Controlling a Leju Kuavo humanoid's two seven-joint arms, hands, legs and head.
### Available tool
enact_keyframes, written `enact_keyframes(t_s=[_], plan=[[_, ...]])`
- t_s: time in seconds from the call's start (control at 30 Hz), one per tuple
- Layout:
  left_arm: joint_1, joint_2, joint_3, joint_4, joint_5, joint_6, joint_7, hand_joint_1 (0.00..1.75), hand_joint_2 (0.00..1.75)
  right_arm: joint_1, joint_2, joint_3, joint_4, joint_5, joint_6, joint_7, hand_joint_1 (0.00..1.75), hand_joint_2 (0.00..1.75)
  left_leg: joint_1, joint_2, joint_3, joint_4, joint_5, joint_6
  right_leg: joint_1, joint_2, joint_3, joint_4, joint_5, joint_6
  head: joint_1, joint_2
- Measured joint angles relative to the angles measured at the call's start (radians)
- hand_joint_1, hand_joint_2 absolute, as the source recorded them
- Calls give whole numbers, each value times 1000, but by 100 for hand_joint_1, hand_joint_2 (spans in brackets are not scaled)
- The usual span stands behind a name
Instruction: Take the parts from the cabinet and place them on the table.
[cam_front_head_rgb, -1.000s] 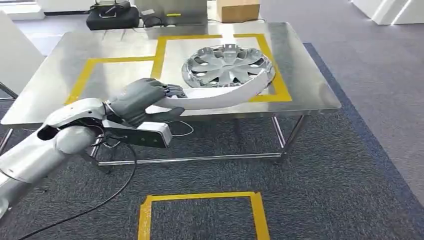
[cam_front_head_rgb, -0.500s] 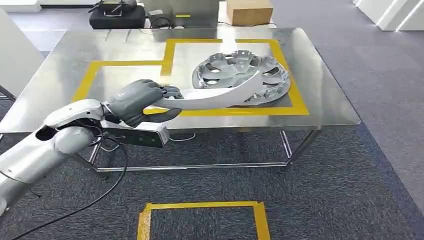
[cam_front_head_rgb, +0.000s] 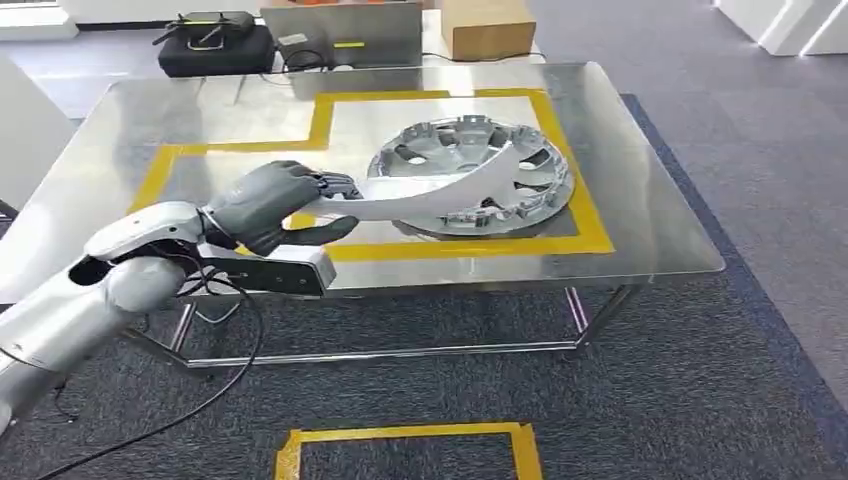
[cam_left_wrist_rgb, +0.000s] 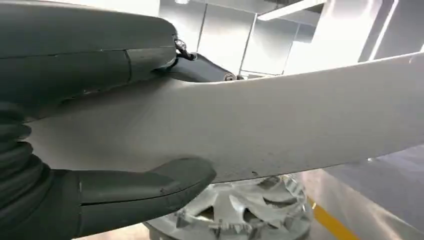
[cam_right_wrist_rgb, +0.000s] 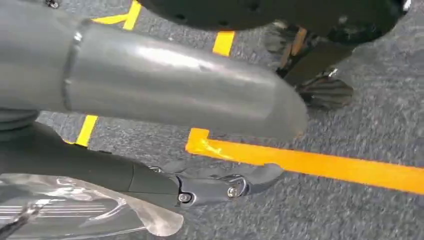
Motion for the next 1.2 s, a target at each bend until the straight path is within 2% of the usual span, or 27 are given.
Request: enact_keyframes(t_s=[0.03, 0.07, 0.1, 0.17, 0.2, 0.23, 0.3, 0.33, 0.37, 0.4, 0.43, 0.5, 0.53, 0.57, 0.67, 0.73, 0.77, 0.83, 0.87, 0.9, 0.93, 0.97, 1.03, 1.07, 1.1, 1.13, 1.2], plan=[[2, 0, 1, 2, -8, 7, 2, 175, 175, 1, 0, 0, 0, 0, 0, 0, 0, 0, 0, 4, 10, -73, 78, 4, 0, 0, -3, -2, -10, 5, 0, 0], [5, 0, 1, 5, -11, 15, 5, 175, 175, -2, 0, 0, 0, 0, 0, 0, 0, 0, -8, 5, 7, -73, 40, 7, 2, 4, 8, 2, -14, 13, 3, 0], [9, -1, 2, 7, -20, 19, 7, 175, 175, -5, 0, 0, 0, 0, 0, 0, 0, 0, -10, 4, 8, -70, 59, 13, 2, 3, 3, 2, -19, 21, -1, 0], [16, -2, 8, 15, -37, 37, 18, 175, 175, -4, 0, 1, 0, 0, 0, 0, 0, 0, -13, 2, 9, -69, 63, 22, 0, 2, 8, -6, -21, 34, -2, 0], [17, -1, 15, 19, -47, 45, 24, 175, 175, -5, 0, 2, 0, 1, 0, 0, 0, 0, -5, 3, 18, -82, 67, 26, -1, 2, 8, -6, -31, 41, -2, 0], [17, -3, 21, 25, -51, 54, 27, 175, 175, -5, 0, 2, 0, 0, 0, -1, 0, 0, -3, 4, 25, -87, 64, 32, 0, -1, -4, 16, -46, 44, 2, 0], [19, -9, 22, 34, -54, 63, 27, 175, 175, -7, 0, 3, 0, 1, 0, 0, 0, 0, -3, 4, 26, -87, 58, 42, 0, -1, -77, 152, -103, 49, 8, 0], [25, -11, 22, 40, -57, 64, 27, 175, 175, -8, 0, 3, 0, 2, 2, 0, 0, 0, -6, 4, 27, -87, 55, 46, -1, -1, -132, 243, -132, 51, 9, 0], [31, -12, 22, 45, -59, 64, 27, 175, 175, -7, 0, 4, 0, 1, 2, 0, 0, 0, -8, 3, 28, -87, 53, 48, 0, -1, -172, 300, -143, 52, 8, 0], [35, -13, 22, 49, -60, 64, 27, 175, 175, -6, 0, 4, 0, 1, 2, 0, 0, 0, -9, 3, 30, -87, 51, 49, 0, -1, -191, 312, -130, 52, 9, 0], [38, -13, 22, 53, -61, 64, 27, 175, 175, -6, -1, 4, 0, 1, 2, 0, 0, 0, -11, 2, 33, -86, 49, 48, 0, -1, -185, 274, -88, 50, 8, 0], [37, -16, 23, 58, -69, 67, 38, 175, 175, -5, -2, 4, 0, 1, 2, 0, 0, 0, -11, -1, 42, -86, 43, 45, 1, -1, -118, 109, 14, 40, 9, 0], [36, -17, 24, 64, -74, 68, 47, 175, 175, -6, -2, 4, 0, 1, 0, 0, 0, 0, -11, -1, 45, -86, 40, 40, 2, -1, -83, 24, 43, 34, 9, 0], [33, -18, 25, 74, -81, 70, 57, 175, 175, -8, -3, 5, 0, 2, 0, 0, 0, 0, -19, -3, 41, -82, 37, 35, 7, -1, -60, 6, 30, 31, 8, 0], [28, -31, 34, 131, -100, 78, 83, 175, 175, -9, -3, 5, 0, 2, 0, 0, 0, 0, -14, -3, 42, -87, 43, 21, 10, 2, -63, 5, 31, 20, 7, 0], [20, -39, 43, 180, -108, 87, 100, 175, 175, -9, -2, 6, 0, 3, 0, -1, 0, 0, -14, -2, 40, -76, 27, 9, 0, -1, -53, -8, 40, 6, 6, 0], [12, -42, 47, 209, -116, 102, 109, 175, 175, -10, -2, 6, 0, 3, 0, 0, 0, 0, -11, -1, 21, -32, -2, 2, -1, -2, -52, -10, 39, 1, -2, 0], [6, -56, 51, 269, -127, 124, 120, 175, 175, -11, -3, 6, 0, 3, 0, 0, 0, 0, -4, 0, -48, 124, -75, -9, -1, -4, -51, -9, 38, -3, 0, 0], [7, -60, 53, 298, -137, 129, 130, 175, 175, -11, -3, 6, 0, 3, -1, 1, 0, 0, -1, 0, -78, 189, -97, -13, -1, -4, -51, -9, 38, -3, -2, 0], [8, -65, 55, 332, -146, 134, 140, 175, 175, -11, -3, 6, 0, 3, -1, 3, 0, 0, 1, 1, -90, 214, -96, -16, -1, -3, -51, -9, 37, -3, -1, 0], [7, -75, 61, 370, -153, 138, 154, 175, 175, -10, -3, 6, 0, 3, -1, 5, 0, 0, 4, 1, -79, 192, -72, -17, -1, -2, -49, -9, 36, -3, -2, 0], [6, -85, 67, 401, -155, 145, 170, 175, 175, -10, -3, 6, 0, 3, -1, 7, 0, 0, 5, 2, -49, 130, -32, -15, -2, -1, -47, -8, 35, -1, -1, 0], [-4, -104, 82, 464, -157, 153, 198, 175, 175, -10, -3, 6, 0, 3, 0, 8, 0, 0, 5, 4, 34, -42, 48, -8, -2, 0, -43, -6, 30, 6, -2, 0], [-9, -114, 91, 495, -162, 157, 208, 175, 175, -10, -3, 6, 0, 3, 0, 9, 0, 0, 0, 5, 54, -68, 32, -5, 4, -1, -45, -4, 28, 12, 0, 0], [-15, -125, 93, 517, -167, 158, 214, 175, 175, -12, -3, 7, 0, 3, 0, 9, 0, 0, -1, 4, 55, -88, 29, 1, 4, -1, -48, -1, 27, 18, 0, 0], [-15, -130, 94, 541, -169, 160, 217, 175, 175, -11, -3, 7, 0, 3, 0, 10, 0, 0, -4, 3, 53, -85, 27, 4, 3, -1, -47, -4, 28, 23, 2, 0], [-17, -136, 99, 571, -170, 160, 221, 175, 175, -11, -3, 7, 0, 3, 0, 10, 0, 0, -3, 3, 55, -88, 28, 17, 1, -2, -43, -10, 27, 36, 1, 0]])
